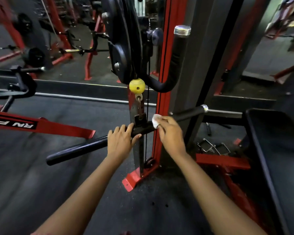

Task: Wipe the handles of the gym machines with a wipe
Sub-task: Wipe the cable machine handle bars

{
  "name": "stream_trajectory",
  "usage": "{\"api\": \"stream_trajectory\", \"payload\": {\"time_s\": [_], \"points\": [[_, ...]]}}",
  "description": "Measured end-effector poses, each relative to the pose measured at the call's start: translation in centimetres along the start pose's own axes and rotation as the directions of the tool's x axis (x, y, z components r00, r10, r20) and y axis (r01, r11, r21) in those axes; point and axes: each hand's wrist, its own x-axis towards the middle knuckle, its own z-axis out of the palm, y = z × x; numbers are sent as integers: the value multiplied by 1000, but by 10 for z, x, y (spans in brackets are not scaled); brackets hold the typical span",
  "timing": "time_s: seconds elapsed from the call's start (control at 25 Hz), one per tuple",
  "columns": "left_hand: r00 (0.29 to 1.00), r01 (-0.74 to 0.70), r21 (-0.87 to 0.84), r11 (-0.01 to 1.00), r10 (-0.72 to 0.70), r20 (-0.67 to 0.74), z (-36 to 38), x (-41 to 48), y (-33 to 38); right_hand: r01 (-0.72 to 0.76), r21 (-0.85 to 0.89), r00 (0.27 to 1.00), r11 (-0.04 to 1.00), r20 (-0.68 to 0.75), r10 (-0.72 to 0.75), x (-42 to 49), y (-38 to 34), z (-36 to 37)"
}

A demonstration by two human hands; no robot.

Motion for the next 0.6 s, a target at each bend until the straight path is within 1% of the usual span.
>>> {"api": "stream_trajectory", "payload": {"time_s": [0.12, 0.16, 0.2, 0.32, 0.4, 0.48, 0.52, 0.56, 0.6], "points": [[998, 4, -5, 1000, -4, -63, 6, 0, 3, 220, -103, 968, 970, 148, -204, 4, 6, 15], [997, 11, 0, 1000, -11, -76, 8, -2, 3, 265, -139, 955, 954, 172, -240, 6, 15, 12], [996, 15, 10, 1000, -14, -86, 8, -2, 4, 281, -171, 954, 945, 161, -254, 10, 29, 6], [994, 7, 19, 1000, -5, -109, 5, 1, 8, 214, -193, 977, 958, 47, -209, 27, 74, -16], [988, -6, -31, 1000, 1, -157, 7, 2, 8, 212, -199, 977, 957, 23, -212, 36, 88, -24], [962, -19, -164, 986, -26, -270, 6, -1, 10, 213, -185, 977, 960, 6, -215, 41, 87, -23], [939, -41, -206, 978, -33, -343, 5, -6, 16, 209, -167, 977, 964, -6, -213, 41, 84, -21], [908, -85, -215, 973, -13, -418, 2, -10, 25, 206, -148, 977, 967, -14, -211, 42, 81, -19], [877, -149, -190, 970, 41, -479, -2, -11, 37, 208, -125, 977, 970, -20, -212, 43, 77, -17]]}}
